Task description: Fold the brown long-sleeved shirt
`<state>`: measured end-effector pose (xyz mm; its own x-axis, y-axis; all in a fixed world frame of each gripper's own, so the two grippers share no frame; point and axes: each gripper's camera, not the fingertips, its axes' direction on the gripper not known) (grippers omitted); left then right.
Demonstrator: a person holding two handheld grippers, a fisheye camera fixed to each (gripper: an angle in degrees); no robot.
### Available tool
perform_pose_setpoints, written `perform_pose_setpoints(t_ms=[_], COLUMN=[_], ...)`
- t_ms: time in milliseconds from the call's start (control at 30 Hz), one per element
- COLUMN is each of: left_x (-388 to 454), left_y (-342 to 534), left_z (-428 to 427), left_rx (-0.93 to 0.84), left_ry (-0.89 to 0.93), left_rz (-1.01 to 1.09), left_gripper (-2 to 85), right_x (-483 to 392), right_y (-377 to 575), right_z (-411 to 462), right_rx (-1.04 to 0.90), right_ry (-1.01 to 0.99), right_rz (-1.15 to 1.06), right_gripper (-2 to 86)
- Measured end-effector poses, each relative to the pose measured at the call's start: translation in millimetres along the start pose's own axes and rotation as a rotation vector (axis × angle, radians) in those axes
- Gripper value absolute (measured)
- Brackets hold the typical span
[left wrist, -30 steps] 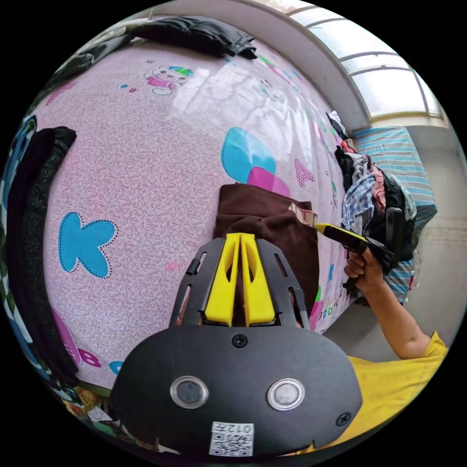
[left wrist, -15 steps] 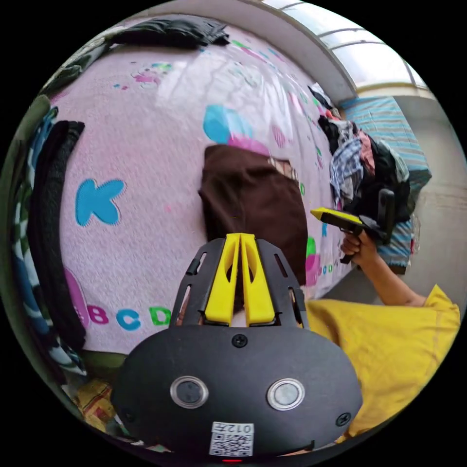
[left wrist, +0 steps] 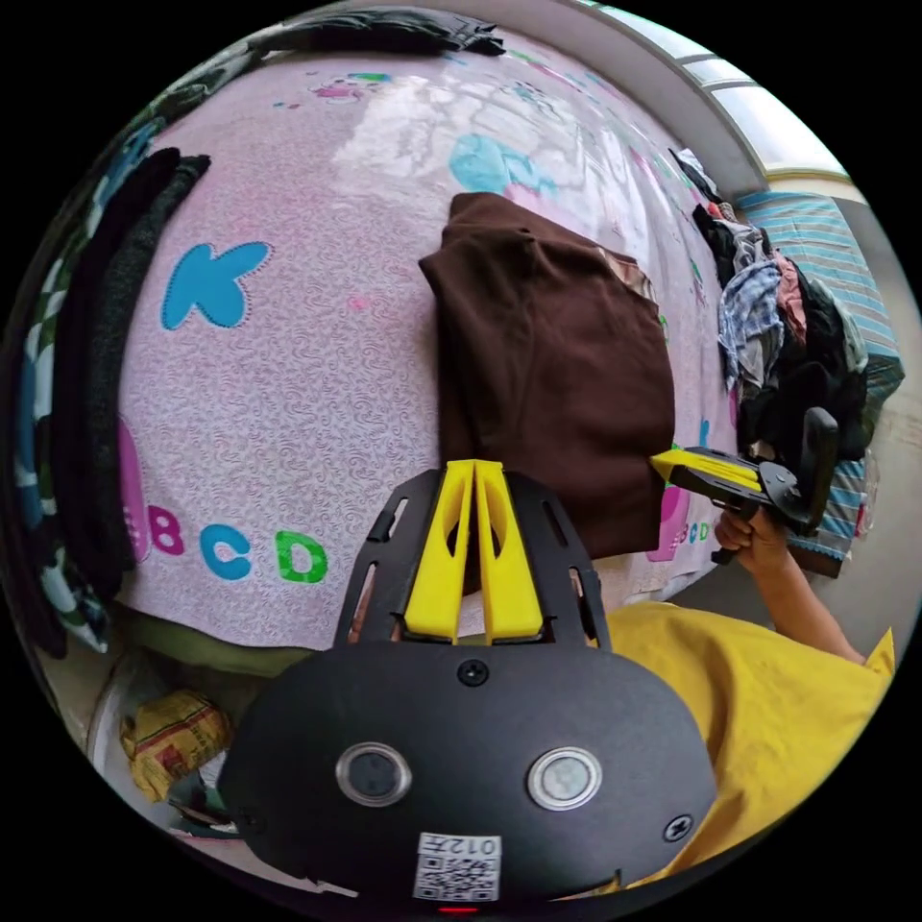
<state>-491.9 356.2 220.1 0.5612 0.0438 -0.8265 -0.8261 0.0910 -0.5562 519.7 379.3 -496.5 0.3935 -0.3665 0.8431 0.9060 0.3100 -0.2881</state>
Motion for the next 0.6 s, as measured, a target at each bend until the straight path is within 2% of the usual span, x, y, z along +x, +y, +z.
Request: perform_pose_setpoints(t_ms=[133,200,267,367,500,600], left_x=[29.8,53.1,65.3,61.6,37.8,40.8], left_y=[21.8,31.1,34.7,37.3,45.7,58.0], left_z=[-18.7,-10.1,5.3,30.0,33.2,15.7], left_rx=[0.057,0.028,-0.009,-0.053,-0.068,-0.039], left_ry=[-0.020,0.042,0.024,-0.077,0.035,0.011], left_rz=[0.083,0.168,0.206,0.144,0.039,0.067], left_gripper=[0.4,0.3,0.2,0.1,0.1,0.2], right_x=[-7.5,-7.8,-8.1,-9.6,-5.4,-9.9], right_y=[23.8,35.2,47.4,57.2,57.3,57.3], right_z=[-11.6,-3.6,18.8,50.2,56.9,40.0], right_rx=[0.016,-0.011,-0.059,-0.094,-0.092,-0.035], right_ry=[-0.067,-0.115,-0.104,-0.089,-0.136,-0.109], right_rz=[-0.026,-0.031,-0.029,-0.041,-0.001,-0.031], right_gripper=[-0.1,0.0,0.0,0.0,0.0,0.0])
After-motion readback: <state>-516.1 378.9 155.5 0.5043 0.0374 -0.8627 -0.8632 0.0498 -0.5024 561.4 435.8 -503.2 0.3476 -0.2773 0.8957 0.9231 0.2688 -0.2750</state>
